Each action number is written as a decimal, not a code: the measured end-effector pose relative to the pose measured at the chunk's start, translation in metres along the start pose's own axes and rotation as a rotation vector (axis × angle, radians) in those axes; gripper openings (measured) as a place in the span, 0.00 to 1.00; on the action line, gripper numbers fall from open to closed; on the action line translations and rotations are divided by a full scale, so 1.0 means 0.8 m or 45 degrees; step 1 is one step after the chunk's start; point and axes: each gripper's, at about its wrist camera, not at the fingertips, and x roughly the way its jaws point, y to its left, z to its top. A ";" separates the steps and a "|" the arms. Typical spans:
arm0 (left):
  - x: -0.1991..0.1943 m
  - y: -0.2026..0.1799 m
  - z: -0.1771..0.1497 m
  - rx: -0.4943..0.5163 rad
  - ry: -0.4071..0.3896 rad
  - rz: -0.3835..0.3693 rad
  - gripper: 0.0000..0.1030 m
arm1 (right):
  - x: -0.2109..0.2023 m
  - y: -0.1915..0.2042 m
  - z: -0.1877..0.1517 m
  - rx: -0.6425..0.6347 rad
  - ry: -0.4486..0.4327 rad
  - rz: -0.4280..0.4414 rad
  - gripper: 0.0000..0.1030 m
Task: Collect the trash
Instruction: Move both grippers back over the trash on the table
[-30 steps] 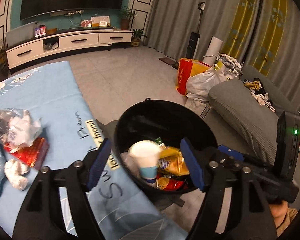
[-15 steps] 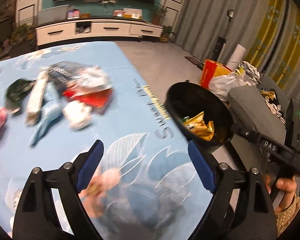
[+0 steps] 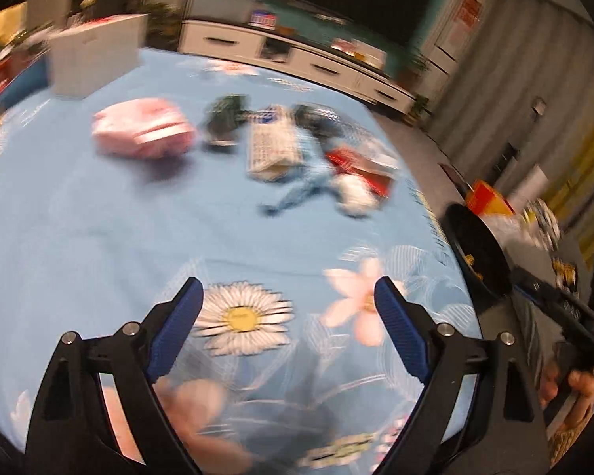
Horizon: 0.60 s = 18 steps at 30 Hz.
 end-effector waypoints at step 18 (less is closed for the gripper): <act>-0.023 0.134 -0.008 -0.340 -0.074 0.079 0.86 | 0.078 0.123 -0.010 -0.266 0.156 0.056 0.58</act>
